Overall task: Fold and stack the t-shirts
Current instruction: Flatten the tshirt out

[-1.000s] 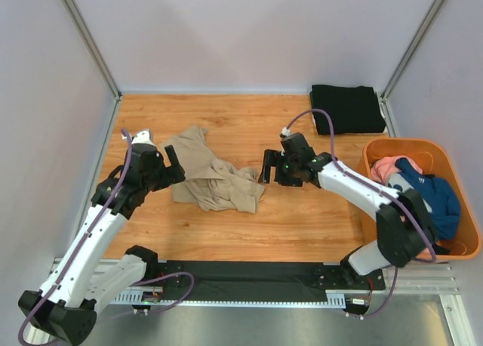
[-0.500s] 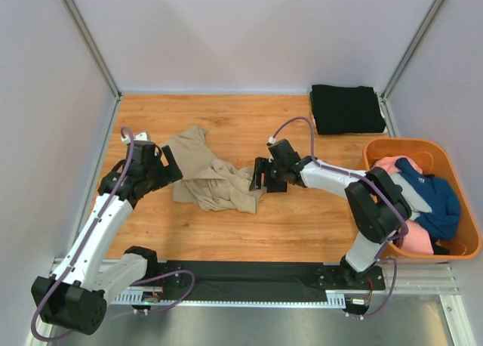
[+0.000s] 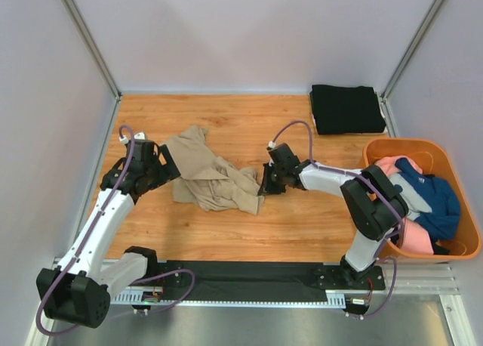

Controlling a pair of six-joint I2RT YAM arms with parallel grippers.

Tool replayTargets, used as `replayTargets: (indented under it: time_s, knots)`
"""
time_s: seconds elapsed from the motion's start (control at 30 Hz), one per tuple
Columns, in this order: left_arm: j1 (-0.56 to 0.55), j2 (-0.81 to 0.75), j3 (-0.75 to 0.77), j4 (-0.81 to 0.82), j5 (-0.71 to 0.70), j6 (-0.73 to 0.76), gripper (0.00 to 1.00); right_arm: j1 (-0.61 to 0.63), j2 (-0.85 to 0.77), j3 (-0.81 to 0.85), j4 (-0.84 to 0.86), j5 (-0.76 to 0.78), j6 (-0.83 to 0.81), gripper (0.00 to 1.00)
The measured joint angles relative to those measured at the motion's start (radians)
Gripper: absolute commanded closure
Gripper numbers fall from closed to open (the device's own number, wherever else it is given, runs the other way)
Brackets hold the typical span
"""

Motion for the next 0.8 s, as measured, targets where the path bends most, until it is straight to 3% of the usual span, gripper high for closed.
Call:
replayTargets:
  time_s: [0.53,0.8]
  knots:
    - [0.058,0.146,0.018,0.078,-0.019,-0.004,0.06,-0.016,-0.499,0.010,-0.346,0.264,-0.092,1.00]
    - [0.163,0.379,0.105,0.161,0.005,-0.025,0.09,-0.072,-0.652,-0.092,-0.424,0.346,-0.079,1.00]
